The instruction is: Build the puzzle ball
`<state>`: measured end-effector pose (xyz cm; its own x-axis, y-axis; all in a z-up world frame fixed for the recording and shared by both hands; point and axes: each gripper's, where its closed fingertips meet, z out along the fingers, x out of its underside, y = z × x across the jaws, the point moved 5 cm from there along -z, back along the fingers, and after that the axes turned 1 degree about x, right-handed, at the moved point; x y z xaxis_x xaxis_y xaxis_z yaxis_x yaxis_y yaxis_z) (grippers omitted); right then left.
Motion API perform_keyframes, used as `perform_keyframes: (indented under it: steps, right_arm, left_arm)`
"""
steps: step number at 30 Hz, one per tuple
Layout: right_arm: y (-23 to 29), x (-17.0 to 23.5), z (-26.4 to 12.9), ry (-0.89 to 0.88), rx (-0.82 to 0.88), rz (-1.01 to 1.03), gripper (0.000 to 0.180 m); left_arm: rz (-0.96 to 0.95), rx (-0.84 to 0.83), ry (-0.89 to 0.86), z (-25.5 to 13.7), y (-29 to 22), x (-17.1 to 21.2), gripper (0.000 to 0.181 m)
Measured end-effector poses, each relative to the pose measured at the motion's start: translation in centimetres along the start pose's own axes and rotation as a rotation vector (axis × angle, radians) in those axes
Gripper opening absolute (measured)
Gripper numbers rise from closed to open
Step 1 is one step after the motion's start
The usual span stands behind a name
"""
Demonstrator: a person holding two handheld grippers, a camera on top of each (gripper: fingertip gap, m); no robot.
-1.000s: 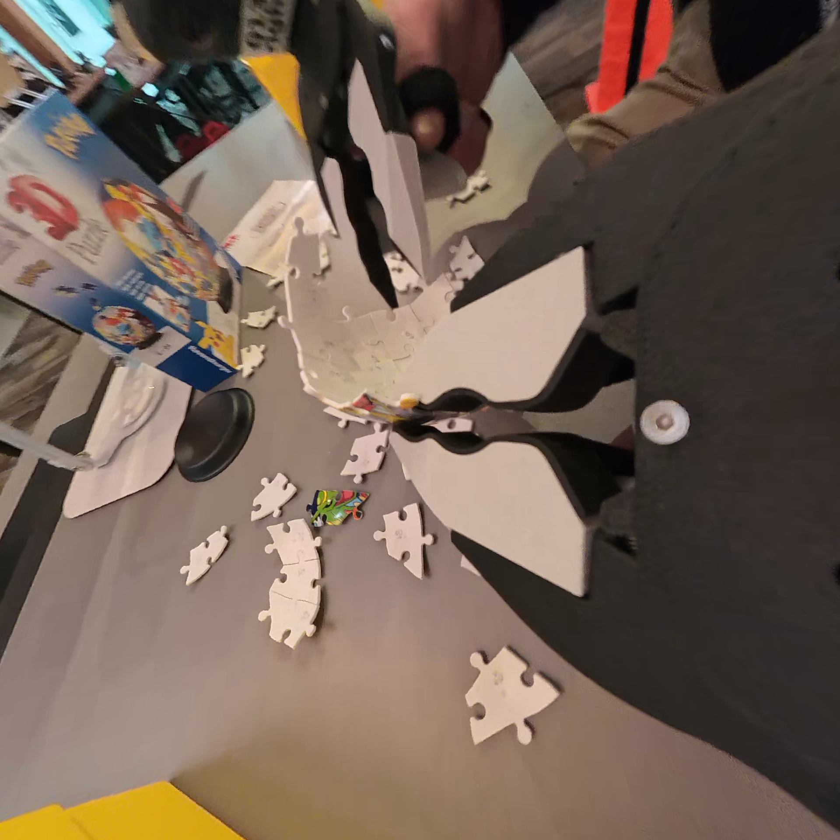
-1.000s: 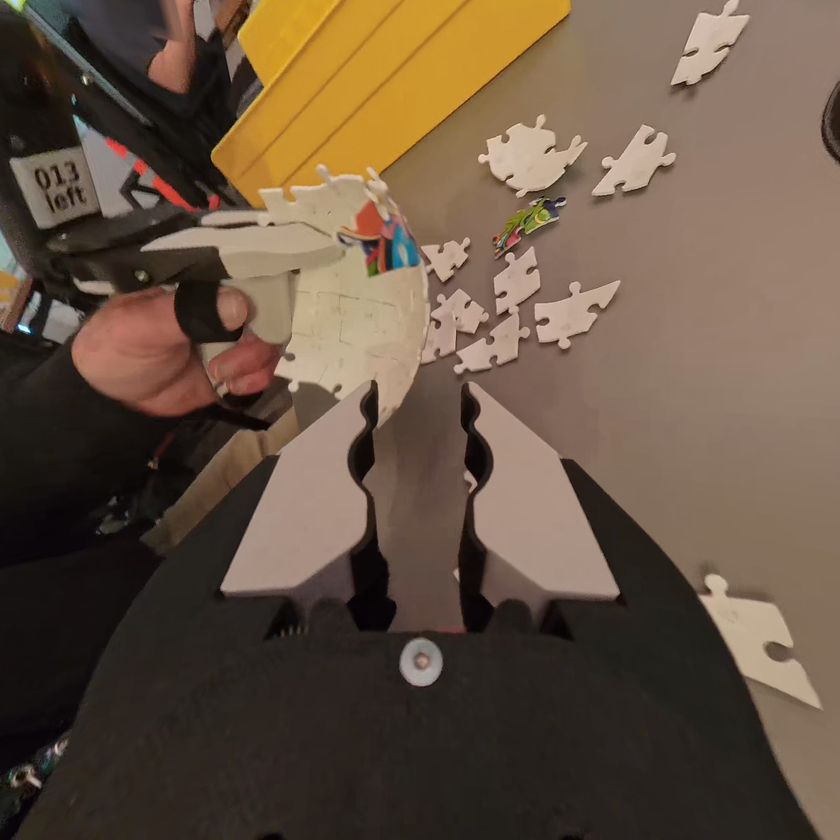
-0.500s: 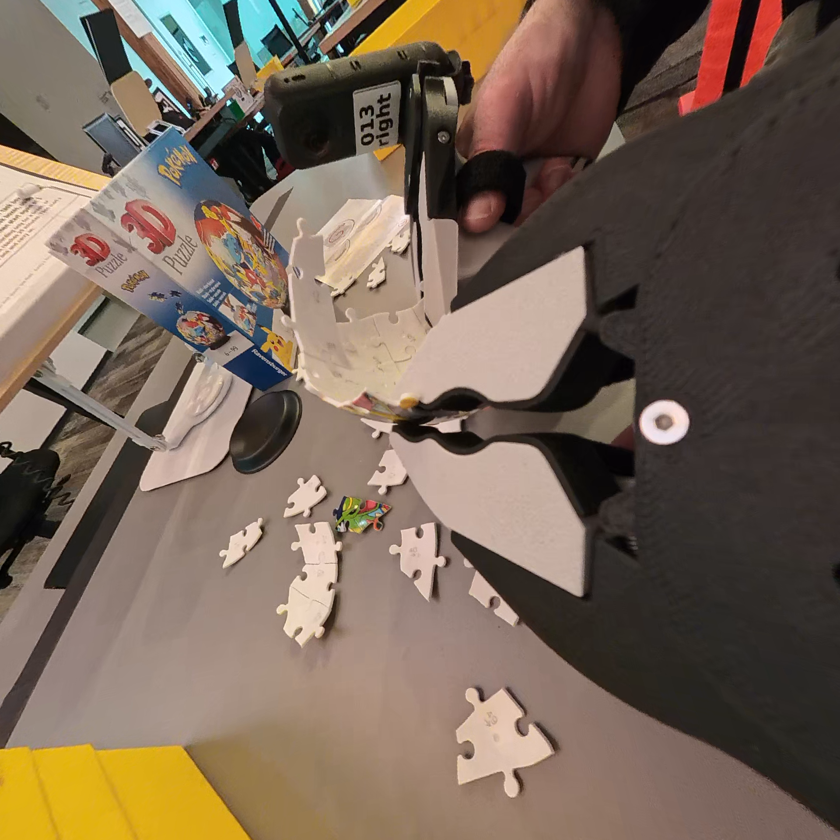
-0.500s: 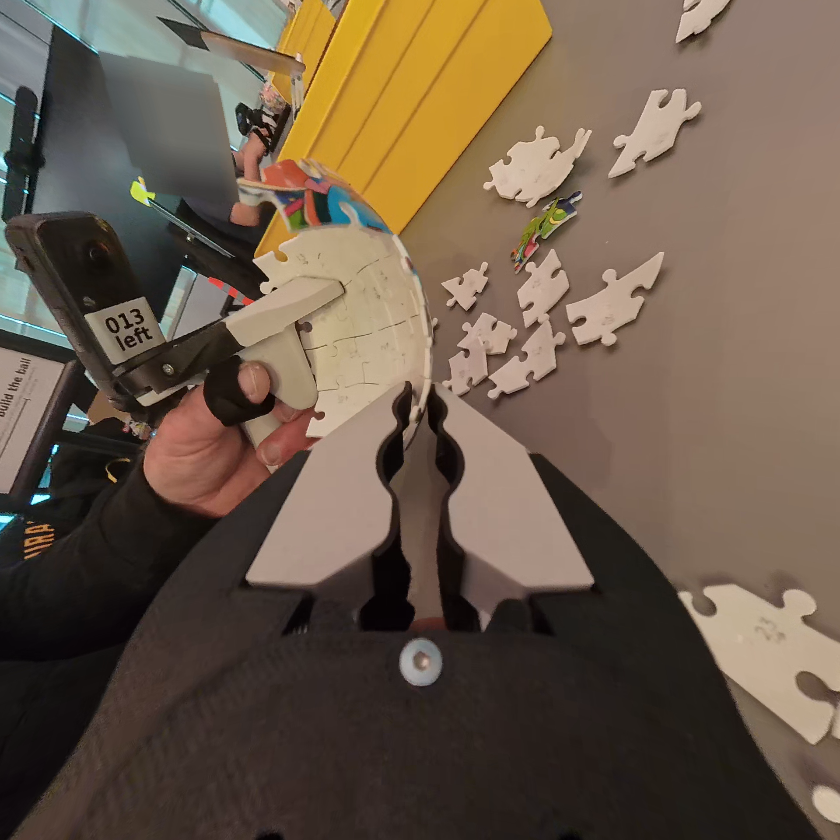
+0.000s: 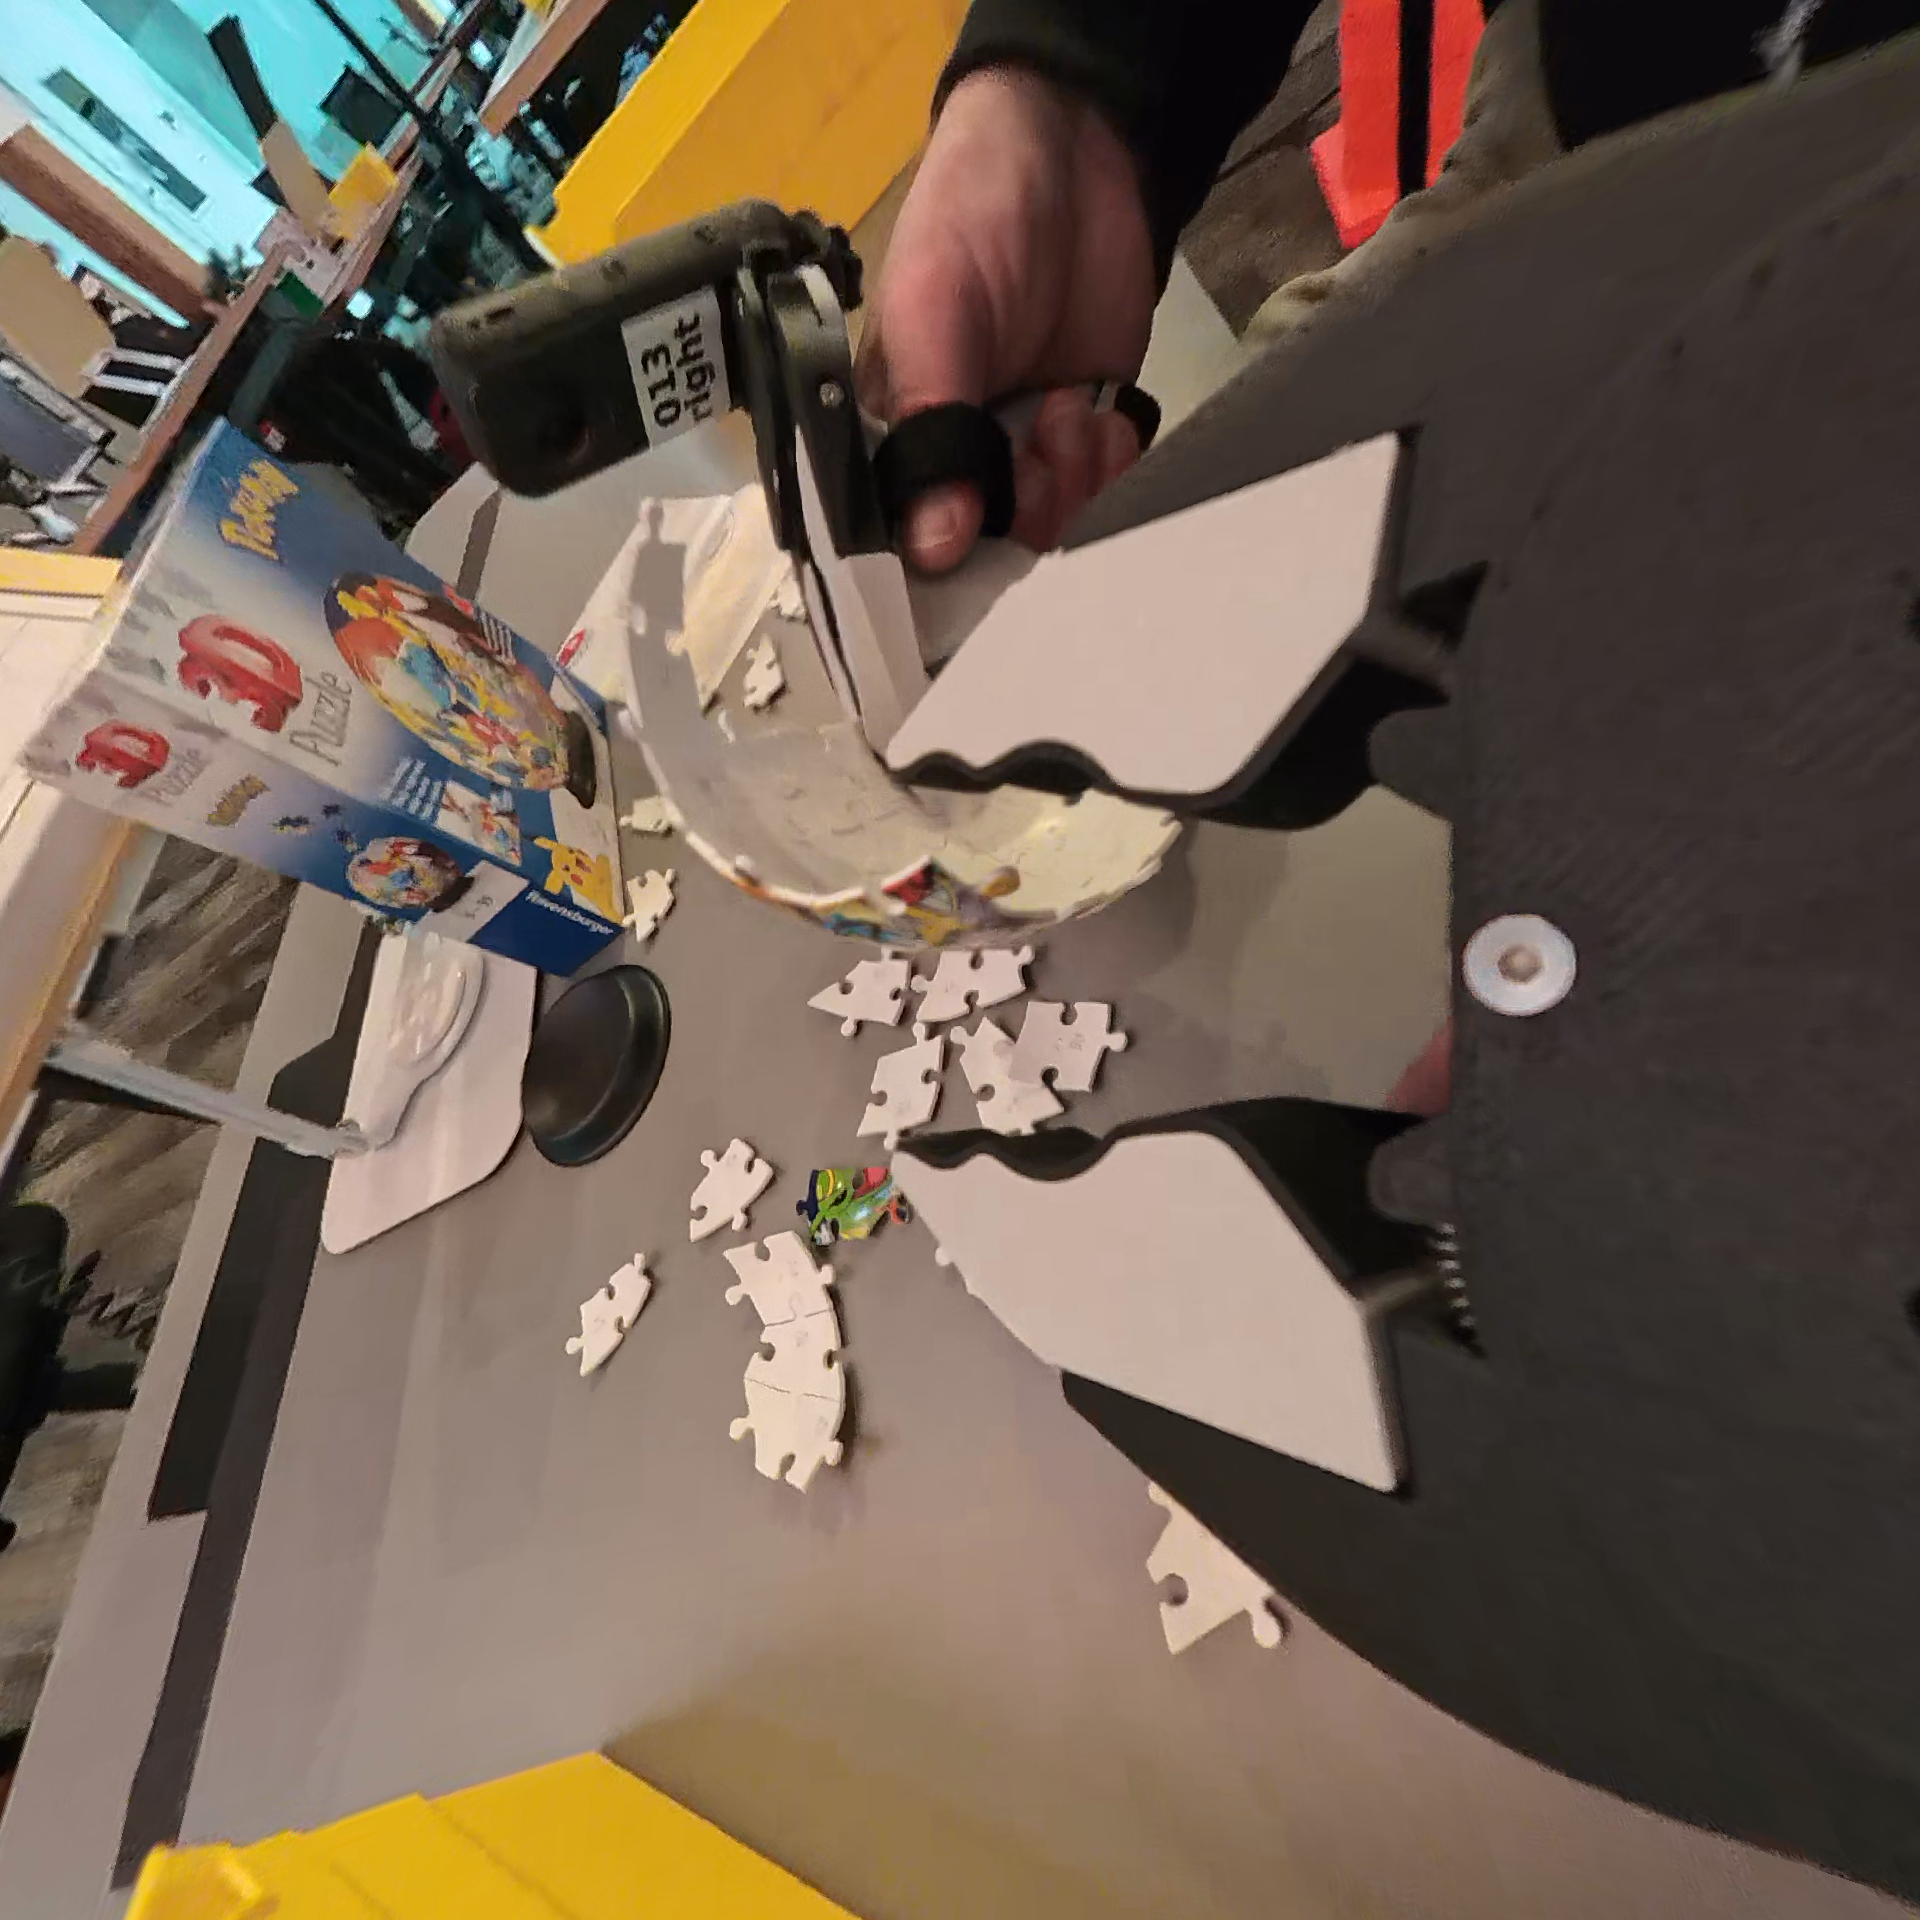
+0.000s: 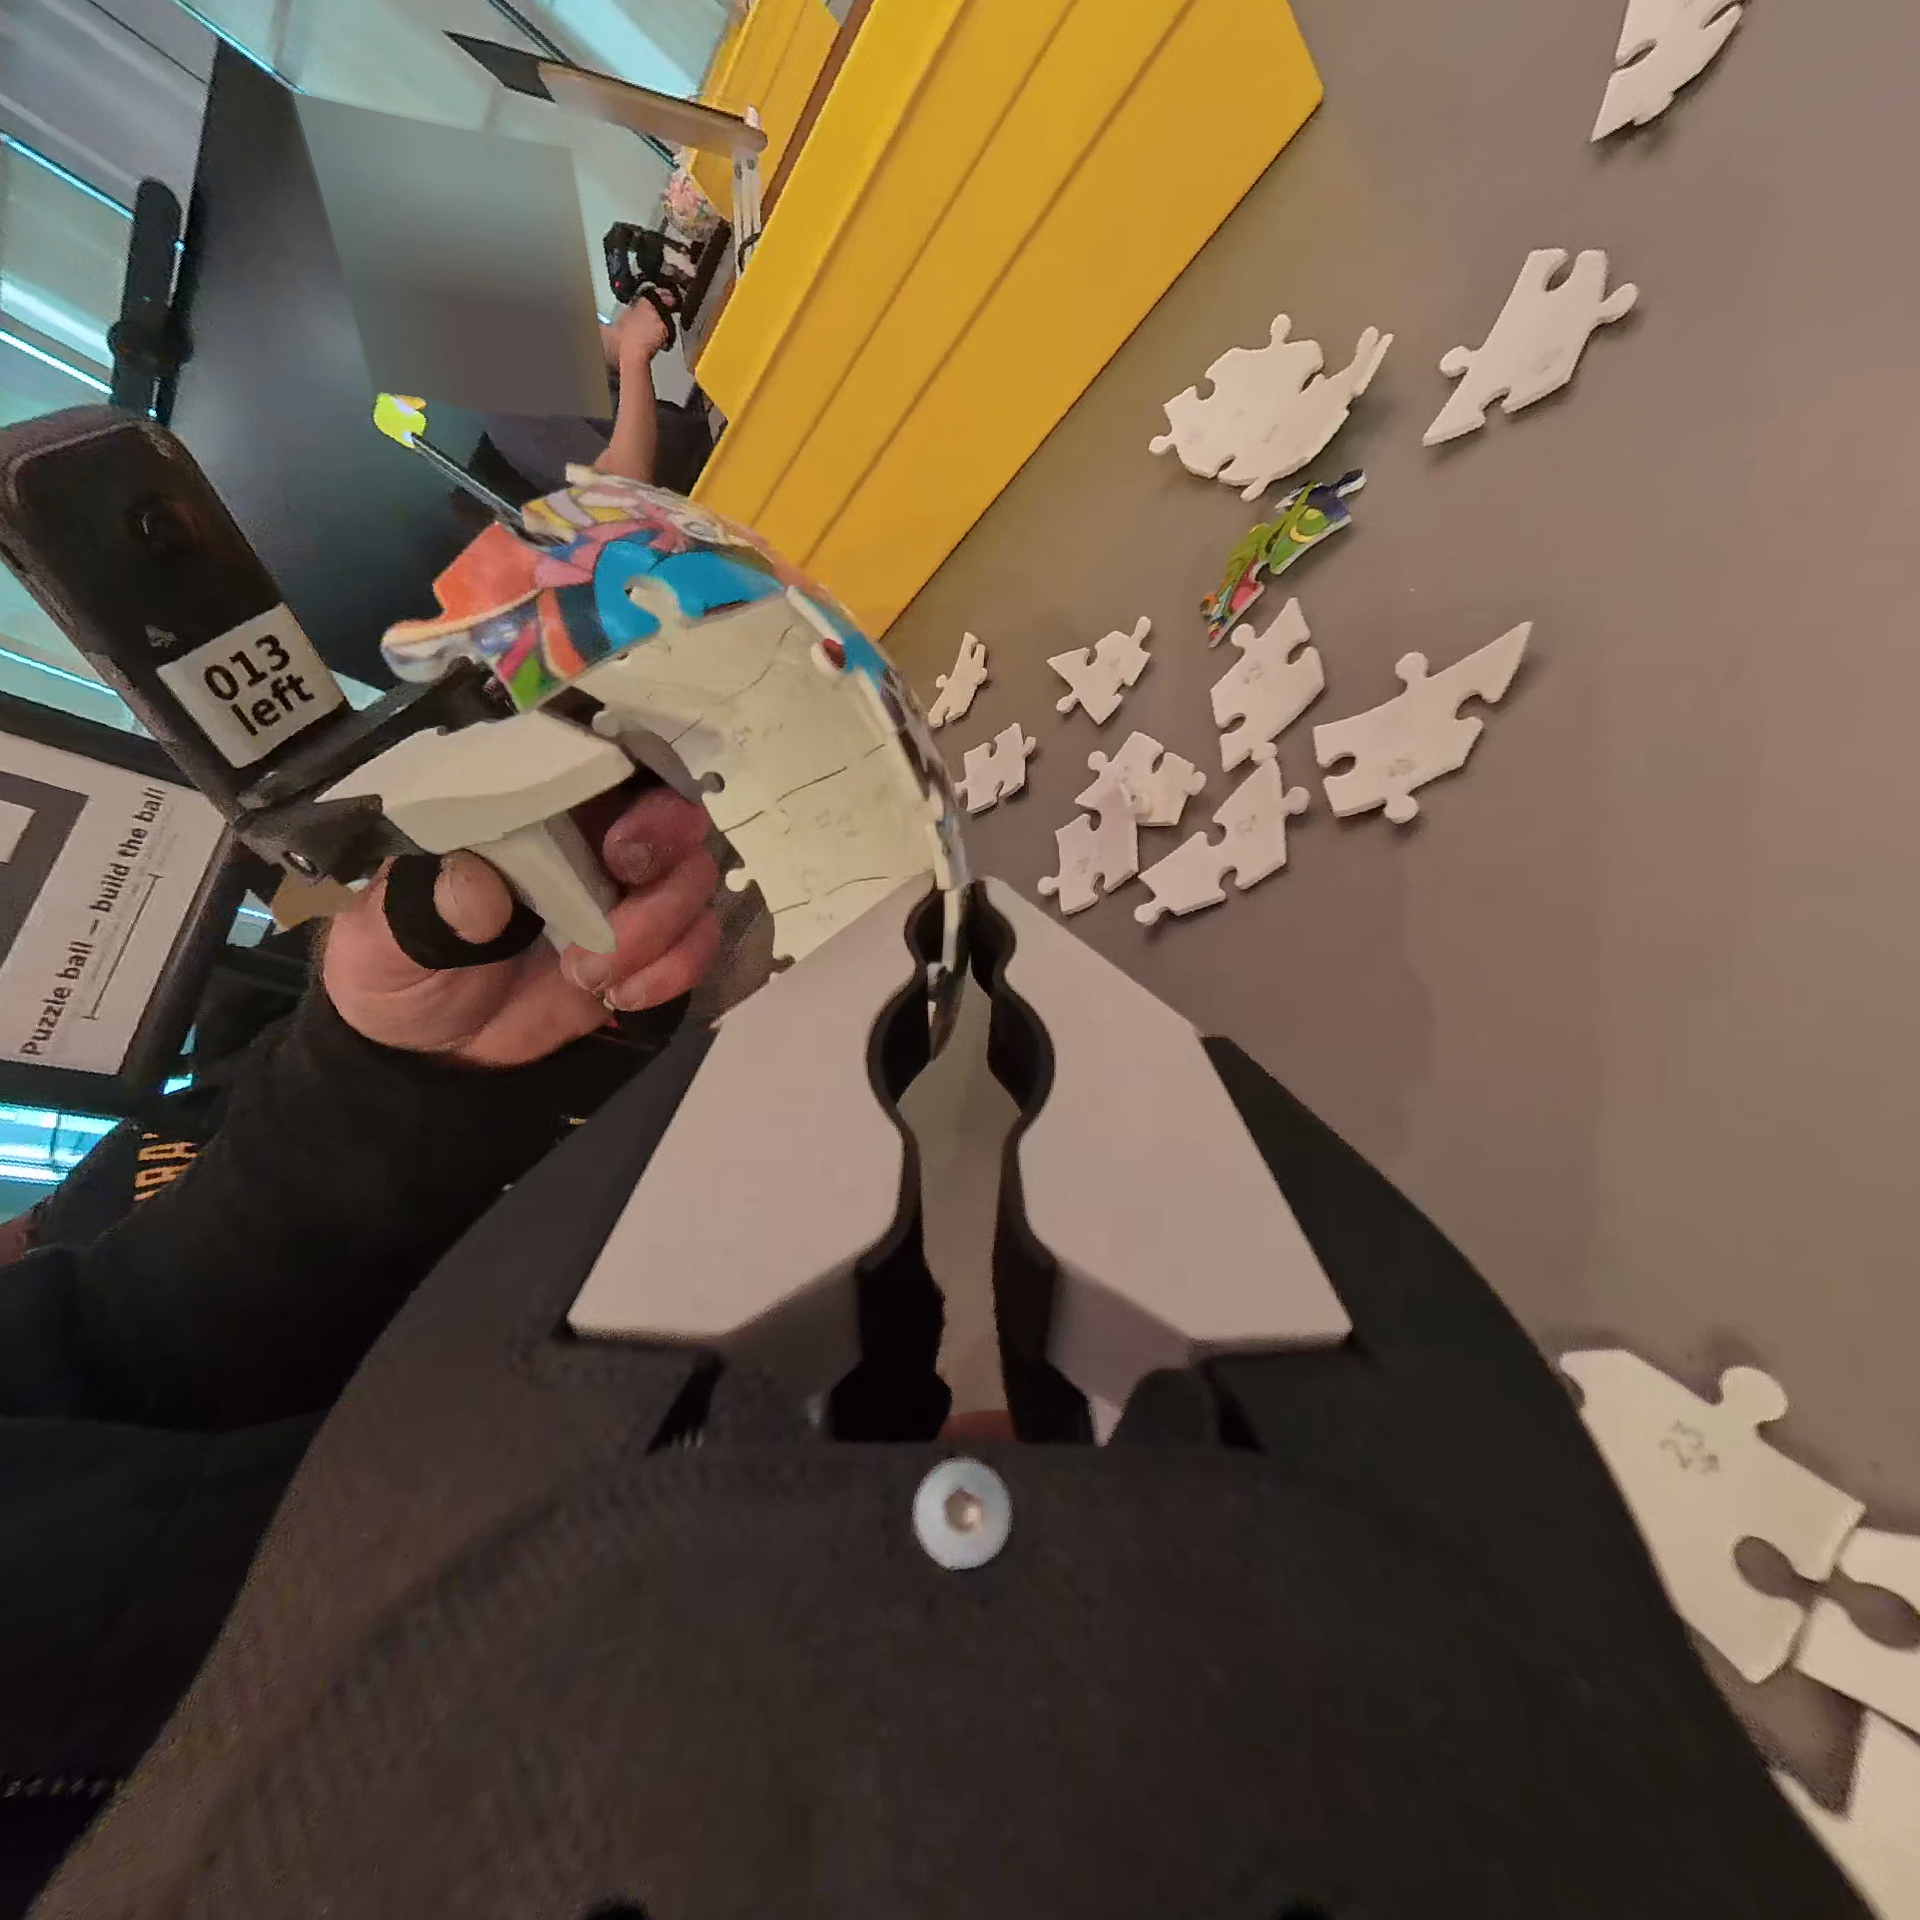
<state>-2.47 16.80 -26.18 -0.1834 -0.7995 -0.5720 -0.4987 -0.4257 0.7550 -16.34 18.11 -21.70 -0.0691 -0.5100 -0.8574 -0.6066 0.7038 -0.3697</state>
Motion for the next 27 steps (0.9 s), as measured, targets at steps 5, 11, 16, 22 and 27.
perform_keyframes:
  steps: [5,11,16,22,27]
  right_arm:
    - [-0.2,0.4,0.1,0.039,0.033,-0.027,0.001]
    - [-0.2,0.7,0.3,0.121,0.082,-0.092,0.001]
    - [0.1,1.0,0.7,0.209,0.082,-0.14,0.001]
    - [0.6,1.4,1.2,0.317,0.065,-0.196,0.001]
    - [0.6,1.6,1.3,0.373,0.046,-0.214,0.001]
  left_arm:
    - [0.054,0.021,0.044,-0.1,-0.2,-0.2,0.065]
    - [0.197,0.04,0.131,-0.4,-0.2,-2.1,0.058]
    - [0.387,0.056,0.333,0.7,-0.9,-1.2,0.047]
    - [0.463,0.068,0.493,2.3,-1.1,0.4,0.045]
    - [0.446,0.109,0.538,2.6,-1.1,1.2,0.017]
